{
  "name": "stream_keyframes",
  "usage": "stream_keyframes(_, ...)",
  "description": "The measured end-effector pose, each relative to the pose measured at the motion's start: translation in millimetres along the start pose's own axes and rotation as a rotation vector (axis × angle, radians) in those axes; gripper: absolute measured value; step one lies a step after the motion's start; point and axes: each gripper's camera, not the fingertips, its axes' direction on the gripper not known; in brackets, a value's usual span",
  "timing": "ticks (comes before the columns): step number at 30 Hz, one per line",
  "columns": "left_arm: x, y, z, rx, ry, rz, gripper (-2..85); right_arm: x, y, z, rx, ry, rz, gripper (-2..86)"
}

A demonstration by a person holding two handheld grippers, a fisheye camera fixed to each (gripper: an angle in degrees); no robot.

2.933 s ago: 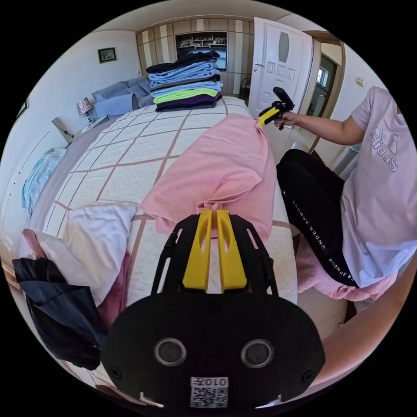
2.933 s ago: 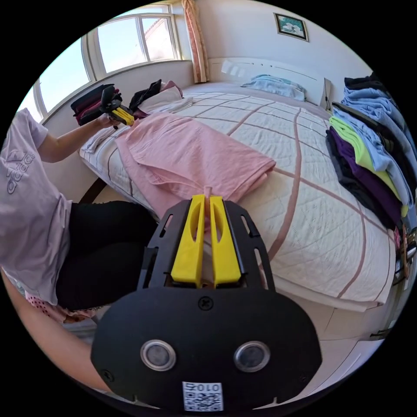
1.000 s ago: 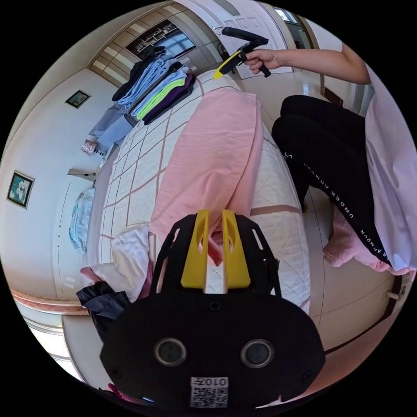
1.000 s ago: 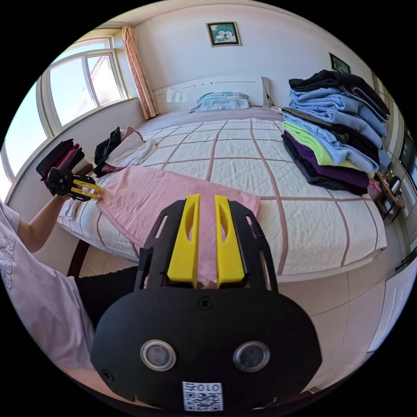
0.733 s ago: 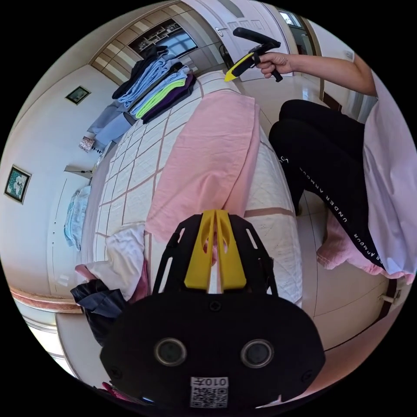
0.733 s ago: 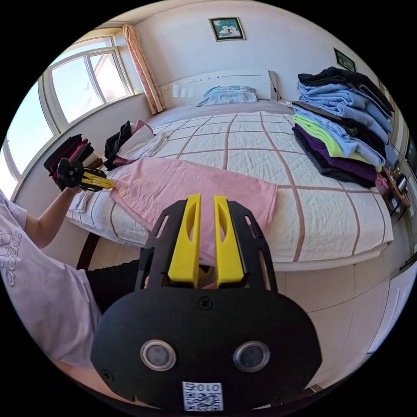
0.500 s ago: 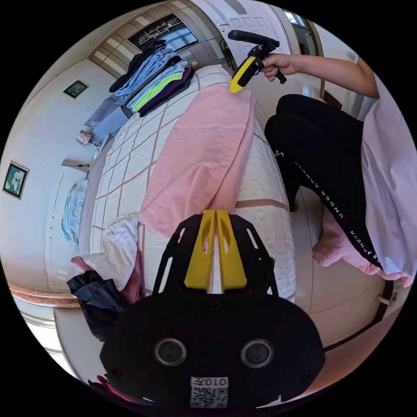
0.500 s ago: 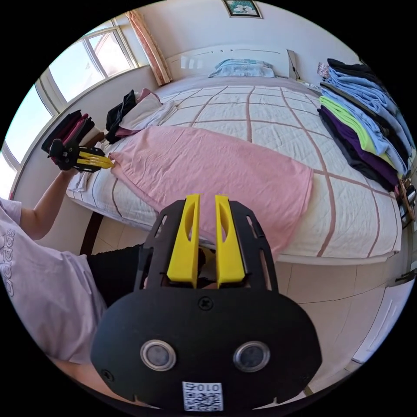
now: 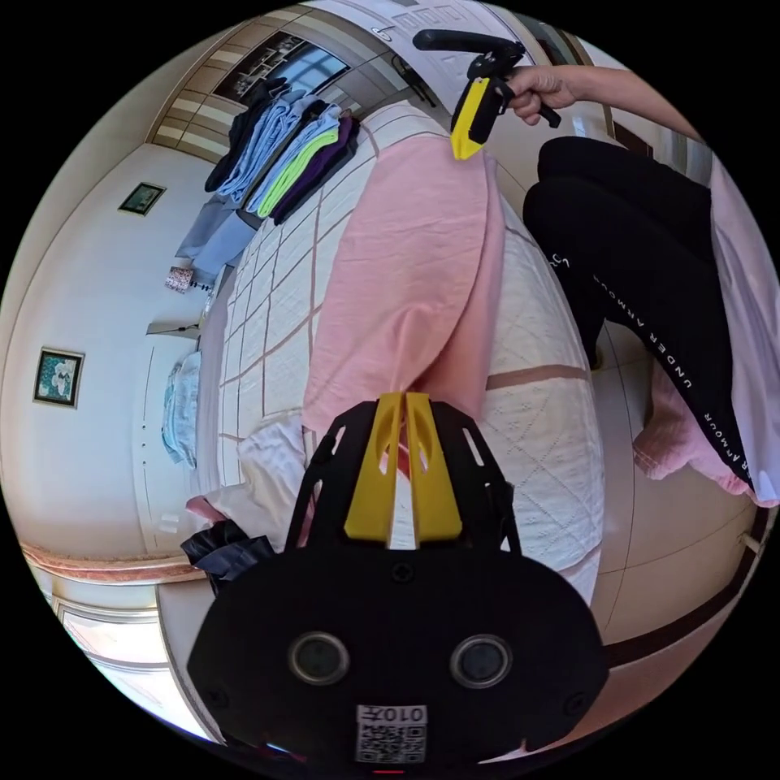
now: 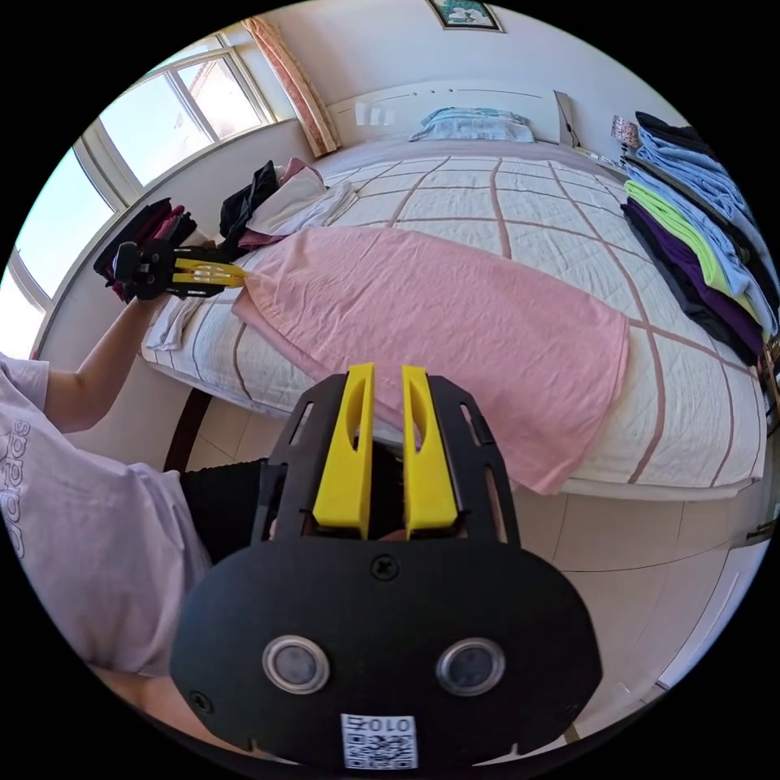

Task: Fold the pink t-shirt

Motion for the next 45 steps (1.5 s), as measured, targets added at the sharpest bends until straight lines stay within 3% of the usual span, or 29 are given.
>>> stream_keyframes(6,-4.2,1.3,-18.7,0.014,0.058,0.029,-0.2,12.4,-9.4,34.9,-0.156,0.107,0.022,6.3)
stream_keyframes(10,3.3,7.2,-6.4,-0.012,0.138,0.044,-0.2,35.6,-13.5,38.8,-0.161,0.043,0.063,6.1)
stream_keyframes(15,-1.6,12.9,-13.4,-0.011,0.159,-0.033,-0.2,48.5,-9.0,19.9,-0.087,0.084,0.083,6.4)
stream_keyframes(18,-12.3,19.1,-29.1,0.021,0.143,-0.129,-0.2,72.2,-5.9,32.9,-0.170,0.083,0.090,6.7)
stream_keyframes(21,-21.1,27.5,-39.5,0.019,0.127,-0.228,-0.3,92.7,1.7,-9.4,-0.034,0.031,0.119,7.0)
stream_keyframes(24,-22.1,32.0,-61.4,0.045,0.042,-0.312,-0.3,135.3,38.6,-52.7,0.118,0.021,0.326,8.5)
stream_keyframes(26,-20.1,34.6,-72.4,0.085,0.005,-0.345,-0.3,177.1,76.1,-47.2,0.094,-0.096,0.497,10.1)
stream_keyframes(29,-22.2,42.5,-70.9,0.024,-0.011,-0.399,-0.1,208.8,109.2,-20.0,0.065,-0.320,0.621,11.9)
stream_keyframes(31,-20.6,40.2,-74.6,0.080,0.030,-0.412,0.2,217.9,115.8,-5.3,0.060,-0.373,0.637,12.6)
stream_keyframes(36,5.0,-14.8,-80.3,0.232,0.082,-0.284,3.2,247.9,110.3,22.3,0.037,-0.451,0.650,12.2)
stream_keyframes(39,28.0,-67.1,-76.6,0.328,0.105,-0.180,5.9,262.3,107.1,33.4,0.009,-0.527,0.621,7.7)
stream_keyframes(45,88.4,-176.2,-61.3,0.387,-0.055,0.017,9.3,260.8,109.3,-10.9,0.054,-0.571,0.521,5.5)
